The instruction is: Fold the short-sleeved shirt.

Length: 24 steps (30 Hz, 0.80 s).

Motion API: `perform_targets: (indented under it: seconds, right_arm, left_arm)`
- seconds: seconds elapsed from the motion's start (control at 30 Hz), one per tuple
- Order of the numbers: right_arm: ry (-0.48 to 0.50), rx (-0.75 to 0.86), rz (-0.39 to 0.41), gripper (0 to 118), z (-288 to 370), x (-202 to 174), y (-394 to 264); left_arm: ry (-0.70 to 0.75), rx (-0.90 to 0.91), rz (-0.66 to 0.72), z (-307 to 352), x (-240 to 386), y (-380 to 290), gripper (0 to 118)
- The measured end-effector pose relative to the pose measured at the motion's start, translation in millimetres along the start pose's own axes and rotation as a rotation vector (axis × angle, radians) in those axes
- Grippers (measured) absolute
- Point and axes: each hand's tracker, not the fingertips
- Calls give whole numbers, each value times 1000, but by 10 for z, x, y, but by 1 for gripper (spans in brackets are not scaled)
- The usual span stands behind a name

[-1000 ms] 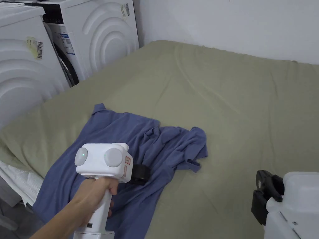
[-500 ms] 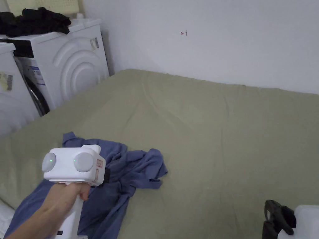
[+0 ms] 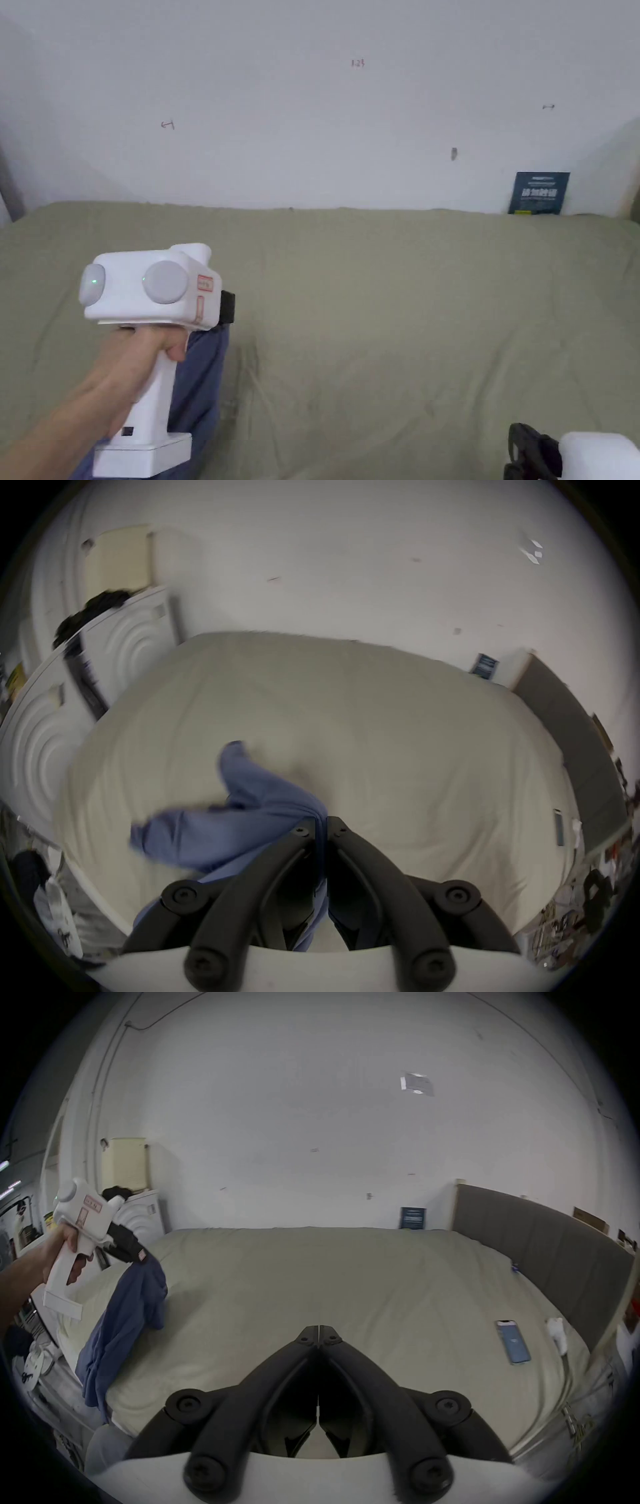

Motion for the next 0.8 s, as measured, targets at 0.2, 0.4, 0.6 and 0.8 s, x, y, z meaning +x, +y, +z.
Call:
perform_targets:
  seconds: [0.2, 0.4, 0.6, 0.8]
  right_arm:
    - [-70, -4, -32, 0, 91, 382, -19]
    - [-97, -42, -62, 0, 1, 552, -140]
    - [-101, -99, -95, 0, -175, 591, -315]
    - [-104, -143, -104, 0, -331, 650, -432]
  left_arm:
    - [-218, 25, -95, -181, 1233, 281, 0]
    - [-286, -76, -137, -638, 1993, 28, 0]
    - [-187, -283, -131, -1646, 2171, -597, 0]
    - [-177, -340, -113, -2223, 2063, -903, 0]
